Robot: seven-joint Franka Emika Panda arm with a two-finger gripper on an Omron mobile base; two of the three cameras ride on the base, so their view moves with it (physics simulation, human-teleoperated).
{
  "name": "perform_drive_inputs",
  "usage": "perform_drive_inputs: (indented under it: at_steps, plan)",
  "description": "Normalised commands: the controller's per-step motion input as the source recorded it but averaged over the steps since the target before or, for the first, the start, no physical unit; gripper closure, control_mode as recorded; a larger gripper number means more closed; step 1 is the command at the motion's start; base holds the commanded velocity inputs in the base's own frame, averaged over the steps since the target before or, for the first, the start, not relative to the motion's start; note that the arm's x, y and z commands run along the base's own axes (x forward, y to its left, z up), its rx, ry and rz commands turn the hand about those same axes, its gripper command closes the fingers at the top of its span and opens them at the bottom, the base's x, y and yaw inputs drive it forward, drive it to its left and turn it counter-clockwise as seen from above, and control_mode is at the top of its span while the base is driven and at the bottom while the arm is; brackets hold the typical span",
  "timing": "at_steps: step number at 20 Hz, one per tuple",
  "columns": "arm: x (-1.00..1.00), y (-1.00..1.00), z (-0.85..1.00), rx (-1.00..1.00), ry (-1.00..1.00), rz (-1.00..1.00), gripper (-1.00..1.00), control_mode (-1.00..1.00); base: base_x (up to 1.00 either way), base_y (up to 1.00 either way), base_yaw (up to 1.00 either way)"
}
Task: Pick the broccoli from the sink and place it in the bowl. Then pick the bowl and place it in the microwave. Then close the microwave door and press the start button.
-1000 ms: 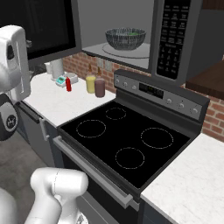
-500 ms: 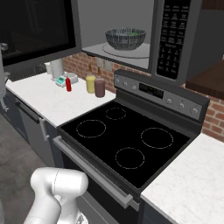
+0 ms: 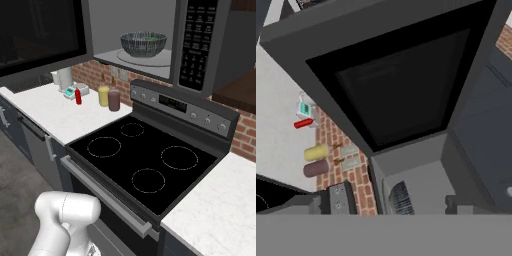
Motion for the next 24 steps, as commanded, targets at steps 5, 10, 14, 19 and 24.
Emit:
perform_drive_inputs:
  at_steps: [5,10,14,19,24]
  plan:
    - [0.0,0.62,-0.19,0.04,0.0,0.0,-1.0,-1.0,0.0,0.0,0.0]
    - [0.0,0.59,-0.32,0.0,0.0,0.0,-1.0,-1.0,0.0,0.0,0.0]
    - [-0.02,0.58,-0.37,-0.01,0.0,0.0,-1.0,-1.0,0.0,0.0,0.0]
    - [-0.01,0.51,-0.27,-0.03,0.03,0.0,-1.0,-1.0,0.0,0.0,0.0]
    - [0.03,0.52,-0.36,-0.02,0.03,0.0,-1.0,-1.0,0.0,0.0,0.0]
